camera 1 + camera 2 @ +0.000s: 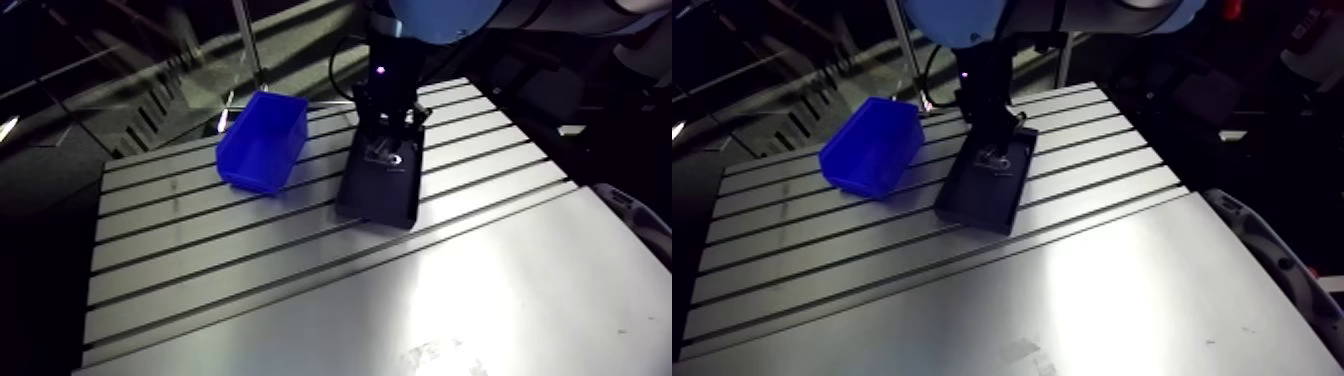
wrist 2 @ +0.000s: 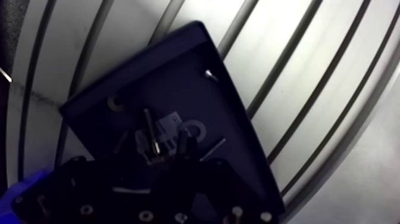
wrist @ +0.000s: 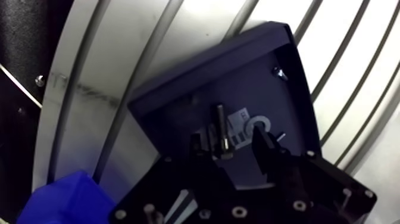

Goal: Pick up the M10 bolt from the tray and put it into the blue bin.

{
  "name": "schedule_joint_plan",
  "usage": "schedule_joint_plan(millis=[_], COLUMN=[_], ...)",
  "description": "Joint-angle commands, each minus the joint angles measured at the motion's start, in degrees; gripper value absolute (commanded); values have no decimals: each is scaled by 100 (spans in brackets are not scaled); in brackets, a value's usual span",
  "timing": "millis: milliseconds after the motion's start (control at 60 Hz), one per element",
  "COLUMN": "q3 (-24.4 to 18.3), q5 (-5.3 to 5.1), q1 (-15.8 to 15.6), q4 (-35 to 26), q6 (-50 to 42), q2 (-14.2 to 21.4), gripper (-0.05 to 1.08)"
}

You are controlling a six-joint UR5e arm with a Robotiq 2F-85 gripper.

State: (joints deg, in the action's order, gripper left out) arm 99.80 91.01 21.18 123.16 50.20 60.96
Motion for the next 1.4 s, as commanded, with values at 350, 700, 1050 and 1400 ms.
schedule_joint_plan(millis=[350, 700, 1050, 1400], q3=[-51, -61, -95, -97], q5=[0, -44, -44, -44], q1=[-8, -8, -17, -25], q4=[2, 2, 2, 2], q6=[2, 2, -7, -7], q2=[-107, -151, -176, -185], gripper=[51, 57, 64, 71])
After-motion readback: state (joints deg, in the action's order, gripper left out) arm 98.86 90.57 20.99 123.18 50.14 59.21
